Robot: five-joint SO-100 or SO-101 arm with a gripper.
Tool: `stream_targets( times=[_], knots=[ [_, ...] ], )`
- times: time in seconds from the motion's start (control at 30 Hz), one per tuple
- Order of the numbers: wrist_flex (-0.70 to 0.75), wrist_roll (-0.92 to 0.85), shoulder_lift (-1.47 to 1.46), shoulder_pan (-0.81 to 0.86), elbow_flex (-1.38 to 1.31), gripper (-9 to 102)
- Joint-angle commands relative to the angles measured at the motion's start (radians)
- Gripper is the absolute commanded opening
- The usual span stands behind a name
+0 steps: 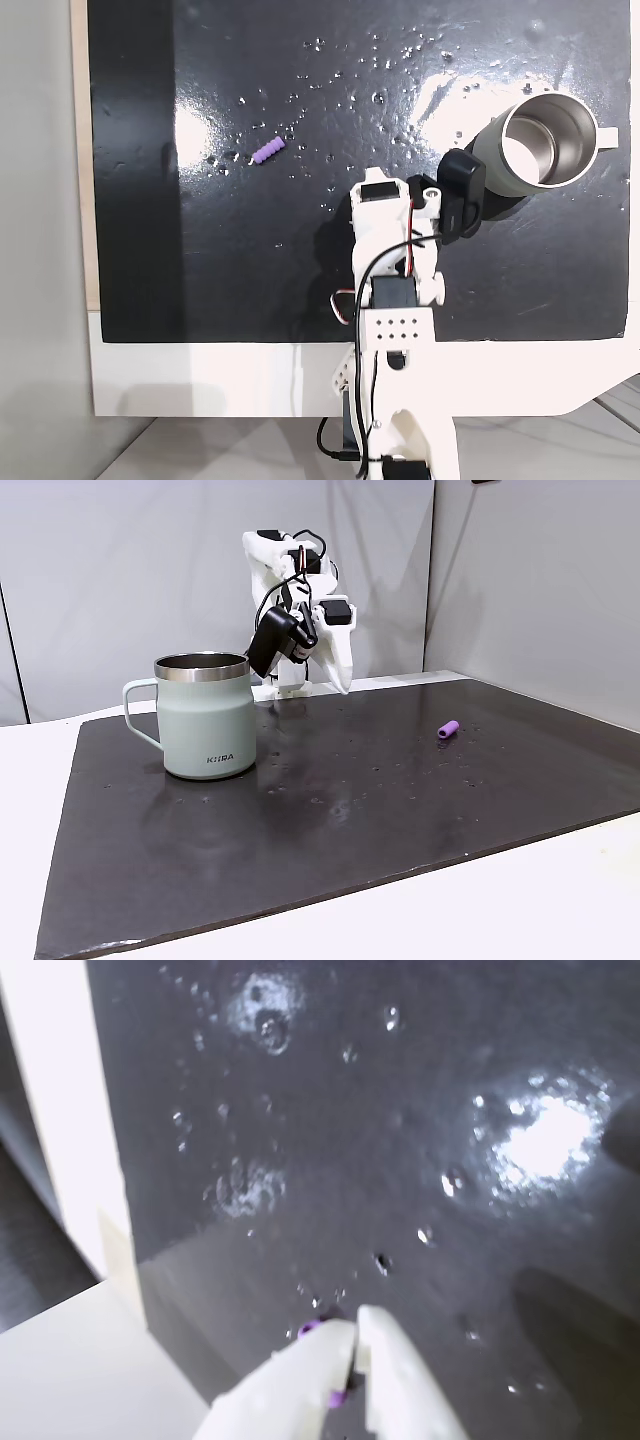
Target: Grasp a pengrip and put it in the cup.
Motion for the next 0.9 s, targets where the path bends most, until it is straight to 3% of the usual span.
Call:
stream_targets(
  times=[0.0,0.87],
  knots=[
    [-0.034,0.015,-0.229,-0.028,-0.225,0],
    [0.101,0.264,-0.653,-0.310,-0.621,4]
  ],
)
